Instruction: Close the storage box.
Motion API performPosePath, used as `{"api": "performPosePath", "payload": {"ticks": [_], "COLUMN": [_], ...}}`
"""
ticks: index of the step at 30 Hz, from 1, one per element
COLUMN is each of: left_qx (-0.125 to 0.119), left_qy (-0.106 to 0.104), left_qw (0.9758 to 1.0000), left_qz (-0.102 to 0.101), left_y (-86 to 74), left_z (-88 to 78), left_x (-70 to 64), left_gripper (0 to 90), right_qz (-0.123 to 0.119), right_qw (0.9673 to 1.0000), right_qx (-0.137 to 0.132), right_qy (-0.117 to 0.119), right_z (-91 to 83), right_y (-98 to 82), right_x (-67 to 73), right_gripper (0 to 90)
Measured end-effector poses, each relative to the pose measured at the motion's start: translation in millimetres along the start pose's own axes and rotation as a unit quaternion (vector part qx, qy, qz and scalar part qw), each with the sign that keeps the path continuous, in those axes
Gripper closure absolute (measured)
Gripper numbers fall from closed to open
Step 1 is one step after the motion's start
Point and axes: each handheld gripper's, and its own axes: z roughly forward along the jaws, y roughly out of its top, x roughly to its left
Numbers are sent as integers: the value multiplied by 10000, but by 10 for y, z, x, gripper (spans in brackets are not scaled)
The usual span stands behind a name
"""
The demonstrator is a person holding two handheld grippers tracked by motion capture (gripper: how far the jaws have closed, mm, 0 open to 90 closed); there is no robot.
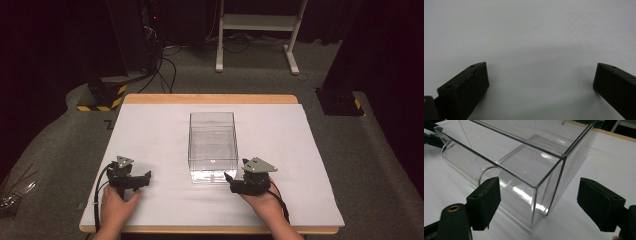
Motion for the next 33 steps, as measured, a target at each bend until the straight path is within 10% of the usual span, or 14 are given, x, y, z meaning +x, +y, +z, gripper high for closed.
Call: {"api": "performPosePath", "payload": {"ticks": [33], "left_qx": [10], "left_qy": [-2], "left_qw": [10000], "left_qz": [0], "left_y": [1], "left_z": [-1], "left_x": [1], "left_gripper": [4], "right_qz": [282], "right_qw": [9988], "right_qx": [-104], "right_qy": [-376], "right_z": [292], "right_y": [128], "right_x": [-175], "right_gripper": [195]}}
